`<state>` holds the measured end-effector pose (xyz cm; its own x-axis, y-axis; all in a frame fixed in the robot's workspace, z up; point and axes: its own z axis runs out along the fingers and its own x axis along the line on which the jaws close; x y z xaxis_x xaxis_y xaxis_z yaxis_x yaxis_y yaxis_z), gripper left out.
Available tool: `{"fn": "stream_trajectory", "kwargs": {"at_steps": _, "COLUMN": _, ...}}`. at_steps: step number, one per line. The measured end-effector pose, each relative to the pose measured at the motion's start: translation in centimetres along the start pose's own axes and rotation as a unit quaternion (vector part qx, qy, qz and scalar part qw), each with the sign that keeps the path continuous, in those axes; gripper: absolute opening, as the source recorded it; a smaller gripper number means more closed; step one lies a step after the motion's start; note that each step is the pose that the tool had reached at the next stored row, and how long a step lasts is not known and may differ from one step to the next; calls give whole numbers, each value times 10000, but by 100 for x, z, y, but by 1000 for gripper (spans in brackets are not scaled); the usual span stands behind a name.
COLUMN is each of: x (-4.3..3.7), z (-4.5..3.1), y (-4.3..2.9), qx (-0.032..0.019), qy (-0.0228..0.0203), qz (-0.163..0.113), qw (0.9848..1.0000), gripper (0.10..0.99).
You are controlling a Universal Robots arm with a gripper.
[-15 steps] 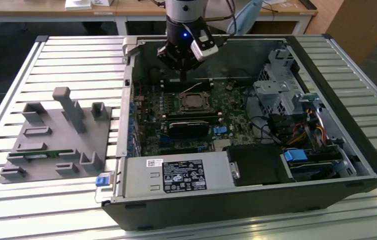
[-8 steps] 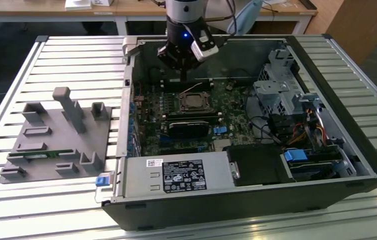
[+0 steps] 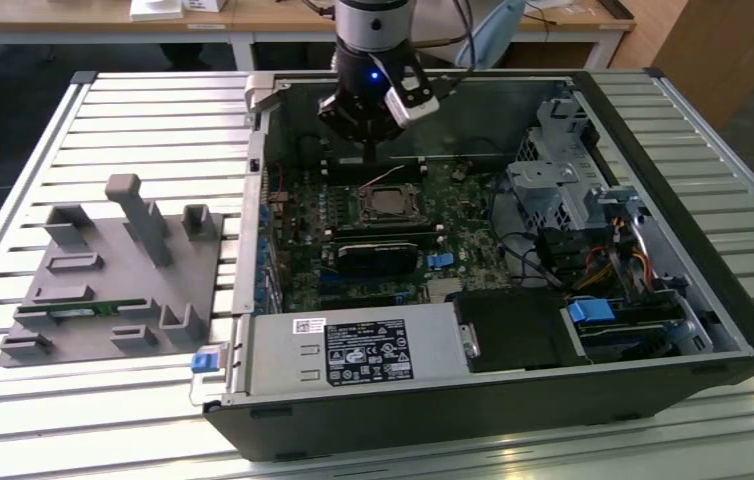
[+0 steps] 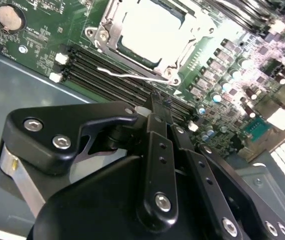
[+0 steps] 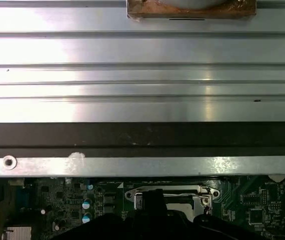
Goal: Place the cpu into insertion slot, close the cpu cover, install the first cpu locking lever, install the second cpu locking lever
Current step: 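Install the first cpu locking lever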
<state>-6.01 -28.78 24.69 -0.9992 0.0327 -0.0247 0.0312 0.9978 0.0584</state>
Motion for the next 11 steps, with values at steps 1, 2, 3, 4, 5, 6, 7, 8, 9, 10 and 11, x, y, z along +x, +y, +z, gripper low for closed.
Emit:
{"fn": "stream_trajectory", "kwargs": {"at_steps": 1, "x": -15, "z": 11, "y": 0, "qx": -1, "qy": 0, "qz": -1, "qw": 10000, "gripper": 118}}
{"fn": "stream_trajectory", "kwargs": {"at_steps": 2, "x": -30, "z": 23, "y": 0, "qx": 0, "qy": 0, "qz": -2, "qw": 10000, "gripper": 118}}
{"fn": "stream_trajectory", "kwargs": {"at_steps": 3, "x": -41, "z": 38, "y": -1, "qx": 0, "qy": 1, "qz": -6, "qw": 10000, "gripper": 118}}
{"fn": "stream_trajectory", "kwargs": {"at_steps": 4, "x": -46, "z": 53, "y": -1, "qx": 0, "qy": 1, "qz": -16, "qw": 10000, "gripper": 118}}
{"fn": "stream_trajectory", "kwargs": {"at_steps": 5, "x": -50, "z": 66, "y": -2, "qx": -1, "qy": 2, "qz": -47, "qw": 10000, "gripper": 118}}
{"fn": "stream_trajectory", "kwargs": {"at_steps": 6, "x": -54, "z": 75, "y": -2, "qx": -3, "qy": 5, "qz": -97, "qw": 10000, "gripper": 118}}
{"fn": "stream_trajectory", "kwargs": {"at_steps": 7, "x": -67, "z": 88, "y": -2, "qx": -4, "qy": 7, "qz": -132, "qw": 9999, "gripper": 118}}
{"fn": "stream_trajectory", "kwargs": {"at_steps": 8, "x": -81, "z": 99, "y": -3, "qx": -4, "qy": 8, "qz": -135, "qw": 9999, "gripper": 118}}
{"fn": "stream_trajectory", "kwargs": {"at_steps": 9, "x": -92, "z": 108, "y": -3, "qx": -4, "qy": 8, "qz": -135, "qw": 9999, "gripper": 118}}
{"fn": "stream_trajectory", "kwargs": {"at_steps": 10, "x": -102, "z": 115, "y": -2, "qx": -3, "qy": 8, "qz": -135, "qw": 9999, "gripper": 118}}
{"fn": "stream_trajectory", "kwargs": {"at_steps": 11, "x": -109, "z": 121, "y": -1, "qx": -3, "qy": 8, "qz": -135, "qw": 9999, "gripper": 118}}
